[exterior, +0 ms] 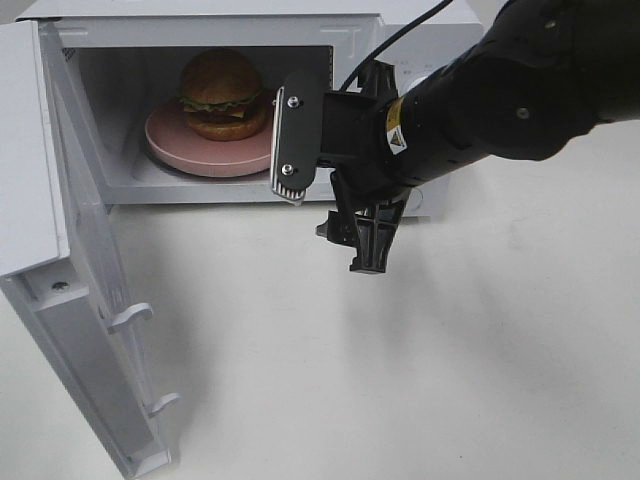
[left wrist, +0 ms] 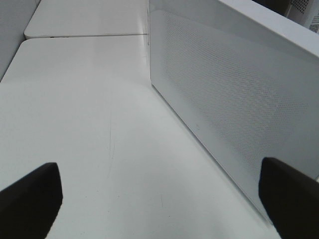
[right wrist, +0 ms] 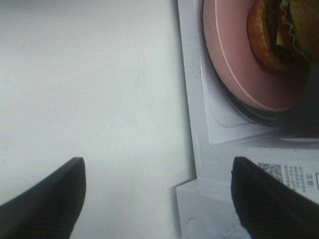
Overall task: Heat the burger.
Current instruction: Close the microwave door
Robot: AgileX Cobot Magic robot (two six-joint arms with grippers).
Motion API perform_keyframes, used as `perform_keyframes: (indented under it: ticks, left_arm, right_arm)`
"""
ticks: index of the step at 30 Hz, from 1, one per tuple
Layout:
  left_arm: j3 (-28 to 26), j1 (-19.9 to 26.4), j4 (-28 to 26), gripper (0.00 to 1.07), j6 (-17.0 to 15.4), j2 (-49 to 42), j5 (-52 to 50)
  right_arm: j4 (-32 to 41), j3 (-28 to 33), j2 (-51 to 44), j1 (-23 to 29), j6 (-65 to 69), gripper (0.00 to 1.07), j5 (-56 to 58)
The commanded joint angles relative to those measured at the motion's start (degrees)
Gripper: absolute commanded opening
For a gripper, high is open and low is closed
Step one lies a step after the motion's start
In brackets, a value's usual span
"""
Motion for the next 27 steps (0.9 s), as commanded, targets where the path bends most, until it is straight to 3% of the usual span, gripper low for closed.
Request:
perform_keyframes:
  ticks: [1, 18, 27]
  left_arm:
    - [0.1, 0.1, -0.5, 1.00, -0.2, -1.0, -0.5]
    - [0.1, 0.1, -0.5, 1.00, -0.2, -1.0, -0.5]
    - [0.1, 0.1, -0.5, 1.00, -0.2, -1.0, -0.5]
  right_arm:
    - [-0.2, 2.3, -3.6, 0.1, 5.6, 0.76, 2.3]
    - [4.5, 13.1, -18.8, 0.1, 21.1, 0.75, 7.2]
    - [7.4, 14.0, -27.6, 0.1, 29.7, 0.75, 16.5]
